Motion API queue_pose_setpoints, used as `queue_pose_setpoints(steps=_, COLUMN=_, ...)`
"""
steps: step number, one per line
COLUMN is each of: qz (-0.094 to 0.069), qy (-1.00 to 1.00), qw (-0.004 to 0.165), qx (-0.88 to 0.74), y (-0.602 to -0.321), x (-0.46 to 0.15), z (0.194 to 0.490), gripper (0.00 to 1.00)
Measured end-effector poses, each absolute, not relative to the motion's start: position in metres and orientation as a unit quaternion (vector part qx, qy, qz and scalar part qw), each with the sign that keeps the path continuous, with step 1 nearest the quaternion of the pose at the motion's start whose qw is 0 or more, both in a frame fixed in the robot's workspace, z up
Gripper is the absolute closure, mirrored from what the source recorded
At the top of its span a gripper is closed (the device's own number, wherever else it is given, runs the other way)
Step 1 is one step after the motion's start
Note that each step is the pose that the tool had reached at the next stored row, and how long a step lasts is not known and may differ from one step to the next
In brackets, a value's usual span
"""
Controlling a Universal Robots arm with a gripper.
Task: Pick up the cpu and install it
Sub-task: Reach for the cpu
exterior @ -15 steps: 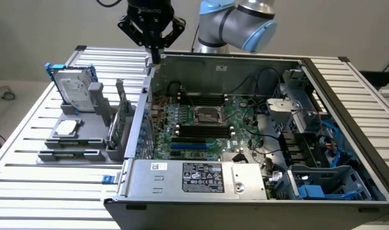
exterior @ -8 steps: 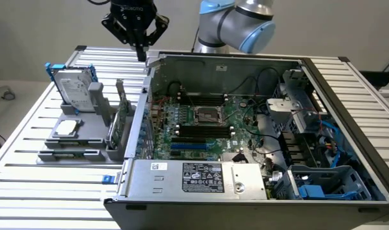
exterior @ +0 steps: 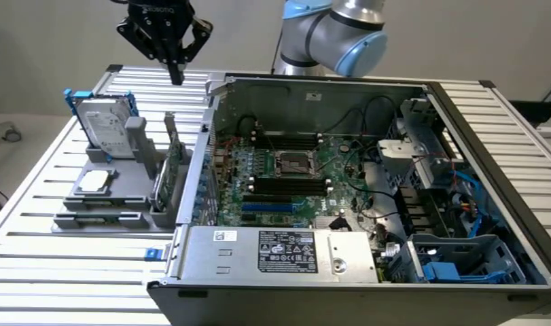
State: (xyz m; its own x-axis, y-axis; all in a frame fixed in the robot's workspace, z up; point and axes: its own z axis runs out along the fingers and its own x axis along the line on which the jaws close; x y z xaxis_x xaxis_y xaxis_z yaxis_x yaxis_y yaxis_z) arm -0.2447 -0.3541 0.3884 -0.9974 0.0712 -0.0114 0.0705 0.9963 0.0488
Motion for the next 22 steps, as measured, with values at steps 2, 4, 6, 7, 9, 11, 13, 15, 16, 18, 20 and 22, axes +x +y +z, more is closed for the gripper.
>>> queue_pose_setpoints(steps=2, qz=0.024, qy=0.999, qw=0.006, qx=0.036, y=-0.353, x=-0.254, z=0.388, gripper=0.89)
queue_pose_setpoints(steps=4, qz=0.024, qy=0.999, qw=0.005, qx=0.035, y=-0.352, x=-0.263, z=0.388, gripper=0.89)
queue_pose_setpoints(steps=6, qz=0.024, qy=0.999, qw=0.004, qx=0.036, y=-0.351, x=-0.272, z=0.388, gripper=0.89)
queue_pose_setpoints(steps=7, qz=0.024, qy=0.999, qw=0.004, qx=0.036, y=-0.35, x=-0.276, z=0.388, gripper=0.89)
queue_pose_setpoints(steps=9, qz=0.024, qy=0.999, qw=0.003, qx=0.036, y=-0.349, x=-0.286, z=0.388, gripper=0.89)
queue_pose_setpoints(steps=11, qz=0.024, qy=0.999, qw=0.003, qx=0.036, y=-0.348, x=-0.295, z=0.388, gripper=0.89)
queue_pose_setpoints(steps=13, qz=0.025, qy=0.999, qw=0.002, qx=0.036, y=-0.347, x=-0.304, z=0.388, gripper=0.89)
queue_pose_setpoints(steps=15, qz=0.025, qy=0.999, qw=0.0, qx=0.036, y=-0.346, x=-0.313, z=0.388, gripper=0.89)
queue_pose_setpoints(steps=16, qz=0.025, qy=0.999, qw=-0.002, qx=0.036, y=-0.346, x=-0.317, z=0.388, gripper=0.89)
queue_pose_setpoints(steps=18, qz=0.025, qy=0.999, qw=-0.004, qx=0.036, y=-0.345, x=-0.326, z=0.388, gripper=0.89)
queue_pose_setpoints(steps=20, qz=0.025, qy=0.999, qw=-0.004, qx=0.036, y=-0.344, x=-0.335, z=0.387, gripper=0.89)
queue_pose_setpoints(steps=22, qz=0.025, qy=0.999, qw=-0.004, qx=0.036, y=-0.344, x=-0.344, z=0.387, gripper=0.89)
